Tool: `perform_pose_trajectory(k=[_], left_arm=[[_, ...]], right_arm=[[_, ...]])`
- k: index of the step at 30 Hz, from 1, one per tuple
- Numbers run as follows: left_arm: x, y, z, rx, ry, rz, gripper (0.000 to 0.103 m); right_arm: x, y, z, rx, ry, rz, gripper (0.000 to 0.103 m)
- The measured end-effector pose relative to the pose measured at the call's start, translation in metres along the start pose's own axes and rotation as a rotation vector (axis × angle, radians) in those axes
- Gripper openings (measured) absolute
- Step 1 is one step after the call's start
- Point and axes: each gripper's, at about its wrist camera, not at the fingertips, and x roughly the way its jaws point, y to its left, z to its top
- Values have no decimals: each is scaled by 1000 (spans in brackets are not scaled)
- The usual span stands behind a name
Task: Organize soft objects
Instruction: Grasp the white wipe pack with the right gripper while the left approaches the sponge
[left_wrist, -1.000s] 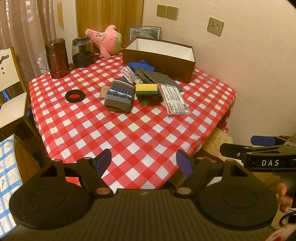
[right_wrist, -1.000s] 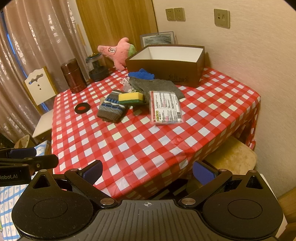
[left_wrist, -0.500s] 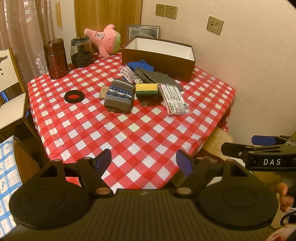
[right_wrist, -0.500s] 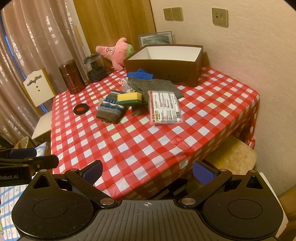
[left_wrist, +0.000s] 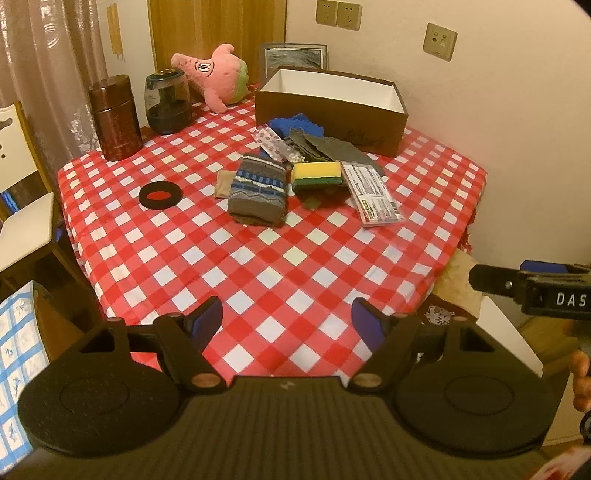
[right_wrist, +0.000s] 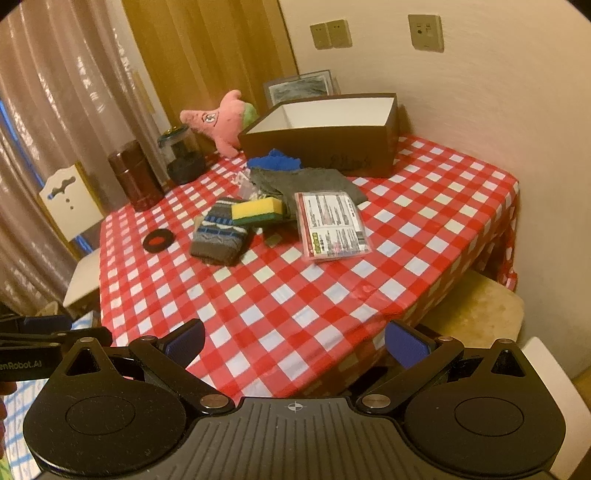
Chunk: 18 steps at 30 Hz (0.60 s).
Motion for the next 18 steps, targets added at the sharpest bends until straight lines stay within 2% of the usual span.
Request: perform_pose_trajectory(k=[18], left_arm=[[26, 31, 12, -20, 3, 7, 75]], right_arm=[[28, 11, 10, -5, 5, -22, 103]])
